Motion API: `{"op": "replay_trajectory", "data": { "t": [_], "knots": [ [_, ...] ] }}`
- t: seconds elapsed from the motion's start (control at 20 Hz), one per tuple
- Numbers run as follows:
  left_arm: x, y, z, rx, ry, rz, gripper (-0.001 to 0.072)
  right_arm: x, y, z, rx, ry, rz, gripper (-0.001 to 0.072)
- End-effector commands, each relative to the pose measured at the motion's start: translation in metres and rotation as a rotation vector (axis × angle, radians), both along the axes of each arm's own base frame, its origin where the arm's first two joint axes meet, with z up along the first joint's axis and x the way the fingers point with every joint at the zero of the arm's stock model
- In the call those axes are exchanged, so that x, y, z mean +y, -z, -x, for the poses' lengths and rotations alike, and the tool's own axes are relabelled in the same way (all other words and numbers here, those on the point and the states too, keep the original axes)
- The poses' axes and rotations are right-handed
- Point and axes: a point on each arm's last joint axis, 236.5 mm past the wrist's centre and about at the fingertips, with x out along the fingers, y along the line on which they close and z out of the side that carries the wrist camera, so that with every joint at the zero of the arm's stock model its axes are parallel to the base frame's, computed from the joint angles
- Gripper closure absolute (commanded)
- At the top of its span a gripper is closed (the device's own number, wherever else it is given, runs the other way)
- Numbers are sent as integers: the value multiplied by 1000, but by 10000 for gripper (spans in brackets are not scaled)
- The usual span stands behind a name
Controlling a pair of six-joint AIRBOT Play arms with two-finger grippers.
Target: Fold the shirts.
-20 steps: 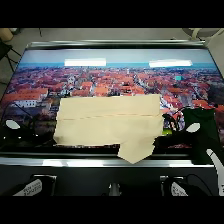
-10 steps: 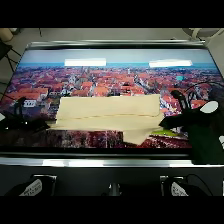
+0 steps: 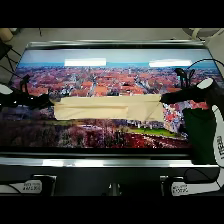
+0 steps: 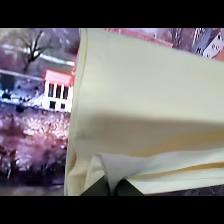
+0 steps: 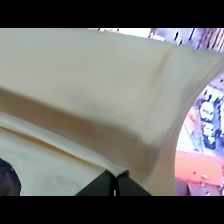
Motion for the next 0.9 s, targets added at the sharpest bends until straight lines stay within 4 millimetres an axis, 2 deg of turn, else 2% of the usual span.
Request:
{"op": "replay_trajectory", "data": {
  "t": [0.0,0.1,0.2,0.3,0.45,0.5,0.55,0.6,0.65,0.7,0.75,0.85],
  "knots": [
    [-2,21,-34,29,0,16,683,-4,21,-42,-16,62,-43,694],
    [-6,38,-39,61,12,24,682,-4,39,-49,-4,90,-63,693],
    [-11,52,-41,86,23,30,682,-4,54,-46,27,89,-68,693],
    [-15,61,-43,93,27,29,682,-4,59,-46,35,87,-68,692],
    [-23,63,-43,93,43,27,670,-3,58,-48,31,95,-79,690],
    [-24,63,-43,93,46,27,493,0,56,-48,29,99,-95,669],
    [-25,61,-42,100,53,31,159,3,52,-50,25,105,-116,514],
    [-23,54,-39,111,67,34,-2,2,42,-51,2,100,-127,276],
    [-19,45,-39,114,76,35,-2,0,29,-50,-35,61,-115,123],
    [-13,32,-39,110,79,39,-1,-9,18,-46,-59,32,-82,28],
    [-7,18,-41,92,78,37,-2,-24,13,-38,-57,18,-26,7],
    [4,-15,-44,28,62,21,0,-65,22,-13,40,52,66,1]
  ]
}}
